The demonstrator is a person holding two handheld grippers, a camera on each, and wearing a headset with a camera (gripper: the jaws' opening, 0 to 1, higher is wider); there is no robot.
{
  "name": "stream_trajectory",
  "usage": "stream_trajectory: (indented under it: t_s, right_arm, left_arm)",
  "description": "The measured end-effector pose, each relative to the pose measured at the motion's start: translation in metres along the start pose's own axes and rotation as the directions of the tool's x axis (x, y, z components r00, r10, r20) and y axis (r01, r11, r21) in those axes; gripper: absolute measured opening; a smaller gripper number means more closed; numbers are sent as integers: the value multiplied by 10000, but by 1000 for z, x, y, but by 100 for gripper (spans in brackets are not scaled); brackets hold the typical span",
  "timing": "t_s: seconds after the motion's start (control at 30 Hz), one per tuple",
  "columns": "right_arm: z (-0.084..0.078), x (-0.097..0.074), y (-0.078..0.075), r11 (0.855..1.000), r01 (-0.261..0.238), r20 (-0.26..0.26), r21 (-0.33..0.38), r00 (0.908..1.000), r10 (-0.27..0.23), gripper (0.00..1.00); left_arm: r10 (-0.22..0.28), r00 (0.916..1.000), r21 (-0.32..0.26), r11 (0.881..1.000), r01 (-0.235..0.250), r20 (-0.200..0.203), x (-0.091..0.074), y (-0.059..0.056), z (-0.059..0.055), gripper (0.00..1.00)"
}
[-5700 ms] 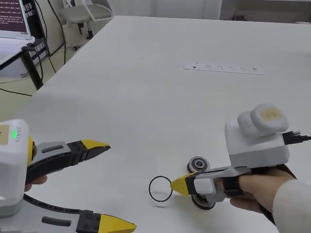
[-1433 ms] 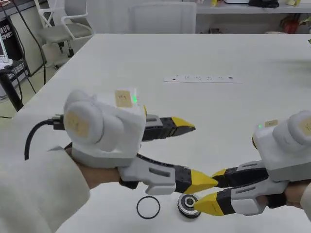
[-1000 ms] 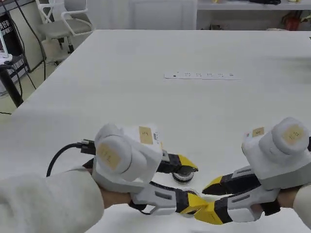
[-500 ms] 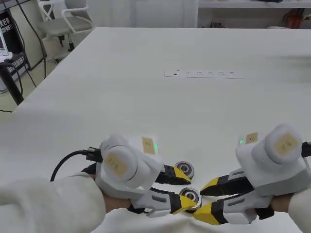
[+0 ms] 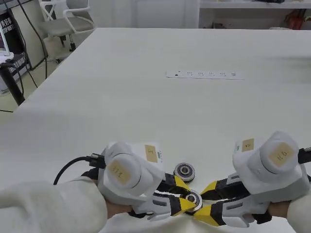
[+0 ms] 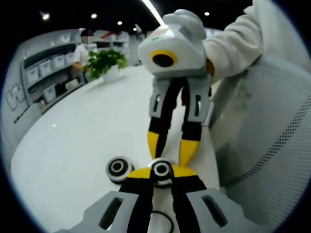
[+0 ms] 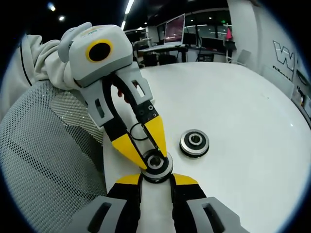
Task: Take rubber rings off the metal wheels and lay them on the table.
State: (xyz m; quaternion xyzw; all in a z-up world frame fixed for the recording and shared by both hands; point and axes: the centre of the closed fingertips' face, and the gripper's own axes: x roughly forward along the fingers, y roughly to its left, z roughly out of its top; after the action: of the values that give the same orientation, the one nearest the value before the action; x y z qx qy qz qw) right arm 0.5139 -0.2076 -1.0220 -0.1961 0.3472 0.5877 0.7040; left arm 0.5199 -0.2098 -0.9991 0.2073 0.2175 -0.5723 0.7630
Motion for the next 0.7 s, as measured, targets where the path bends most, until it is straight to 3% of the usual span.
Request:
stream_trajectory:
  t_s: [0.13,0.17,0.2,0.33,0.37,0.47,0.7]
  right_arm:
    - [-1,-1,-1,10000,12,-52,-21,10000,-13,18]
    - [-7,-3,-4,9993,103,-430,-352,9990,-119,14]
    - [-3,-1,-1,9999,30,-149,-136,9999,-32,13]
    - [-4,-2,-3,10000,30,-216,25,9998,-29,4]
    - [-5,-3,-7,9998,220,-237,-38,9995,-220,0]
    - [-4,-3,-6,9998,218,-193,24,9996,-217,0]
    - [-5,-6,-8,9903,198,-228,1378,9996,-169,0]
  left_arm:
    - [15,10000,6,10000,-15,40,0,1,-1,14]
    - [15,10000,-19,10000,-15,53,0,1,-1,14]
    - [23,10000,-42,10000,-23,55,0,1,-1,14]
    - [53,10000,-45,10000,-53,23,1,2,-1,14]
    - [49,10000,-57,10000,-49,24,1,2,-2,14]
    - [60,10000,-62,10000,-60,26,1,2,-2,14]
    - [67,10000,-81,9999,-66,50,1,2,-2,14]
